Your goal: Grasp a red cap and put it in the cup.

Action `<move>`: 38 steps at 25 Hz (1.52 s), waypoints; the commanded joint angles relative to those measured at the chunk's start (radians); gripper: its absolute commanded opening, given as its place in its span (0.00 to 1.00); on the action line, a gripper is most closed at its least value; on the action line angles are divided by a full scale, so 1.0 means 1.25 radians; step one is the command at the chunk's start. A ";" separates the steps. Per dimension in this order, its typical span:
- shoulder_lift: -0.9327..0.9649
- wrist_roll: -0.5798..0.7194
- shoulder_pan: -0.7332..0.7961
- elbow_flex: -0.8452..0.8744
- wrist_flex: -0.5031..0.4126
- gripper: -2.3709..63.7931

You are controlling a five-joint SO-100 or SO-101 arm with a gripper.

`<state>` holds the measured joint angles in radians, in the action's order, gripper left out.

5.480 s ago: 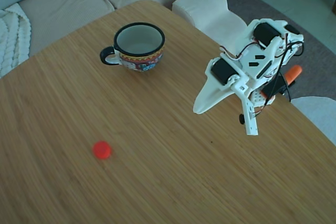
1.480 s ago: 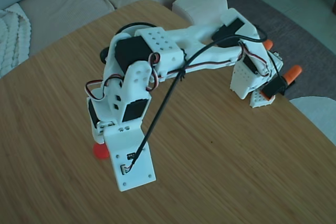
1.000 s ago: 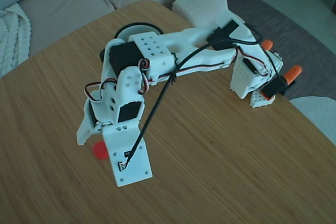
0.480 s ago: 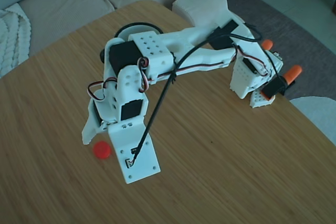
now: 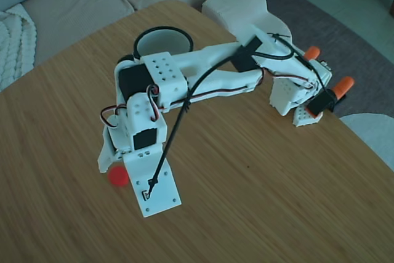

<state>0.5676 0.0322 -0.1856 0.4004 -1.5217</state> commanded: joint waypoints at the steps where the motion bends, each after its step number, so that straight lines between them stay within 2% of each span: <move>1: 0.001 0.000 0.004 -0.115 -0.025 0.65; 38: -0.090 0.002 -0.012 -0.144 -0.028 0.65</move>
<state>0.4157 0.0322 -0.2040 0.2930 -1.5524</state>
